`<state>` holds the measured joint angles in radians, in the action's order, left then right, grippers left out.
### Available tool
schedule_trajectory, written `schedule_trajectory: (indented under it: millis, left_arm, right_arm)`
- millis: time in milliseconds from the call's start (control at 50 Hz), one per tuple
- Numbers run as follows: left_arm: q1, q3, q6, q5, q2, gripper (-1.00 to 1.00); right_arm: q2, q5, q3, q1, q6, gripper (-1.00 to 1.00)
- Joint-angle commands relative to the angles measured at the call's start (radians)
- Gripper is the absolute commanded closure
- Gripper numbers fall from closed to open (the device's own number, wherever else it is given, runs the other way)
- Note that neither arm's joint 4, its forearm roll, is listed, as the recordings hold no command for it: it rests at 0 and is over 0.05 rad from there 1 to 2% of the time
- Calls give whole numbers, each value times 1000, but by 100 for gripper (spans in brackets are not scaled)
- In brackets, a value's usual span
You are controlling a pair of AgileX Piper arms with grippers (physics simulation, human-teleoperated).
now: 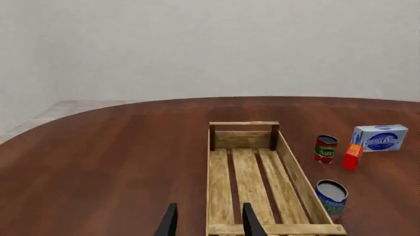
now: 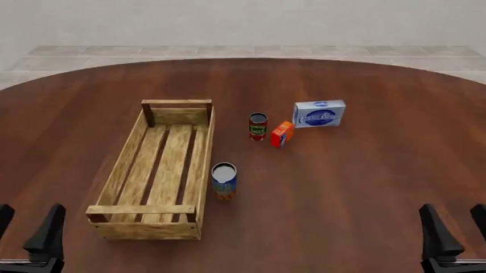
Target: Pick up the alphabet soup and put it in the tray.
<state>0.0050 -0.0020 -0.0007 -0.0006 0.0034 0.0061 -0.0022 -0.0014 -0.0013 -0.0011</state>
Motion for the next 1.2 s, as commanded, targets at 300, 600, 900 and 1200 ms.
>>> schedule_trajectory:
  millis: [300,600,900,1200]
  left_arm:
    - [-5,1,0,-2,3,-100]
    - [0,0,3,-1,0,-100]
    - [-2,1,8,-5,-1,-100]
    - [-2,1,6,-5,2,-100]
  right_arm:
    - [32,-21,-2,5,-3,-100]
    - [261,-71,-131,143,51,-100]
    - [558,-1,-373,370,16,-100]
    - [745,168,-616,533,-52,-100]
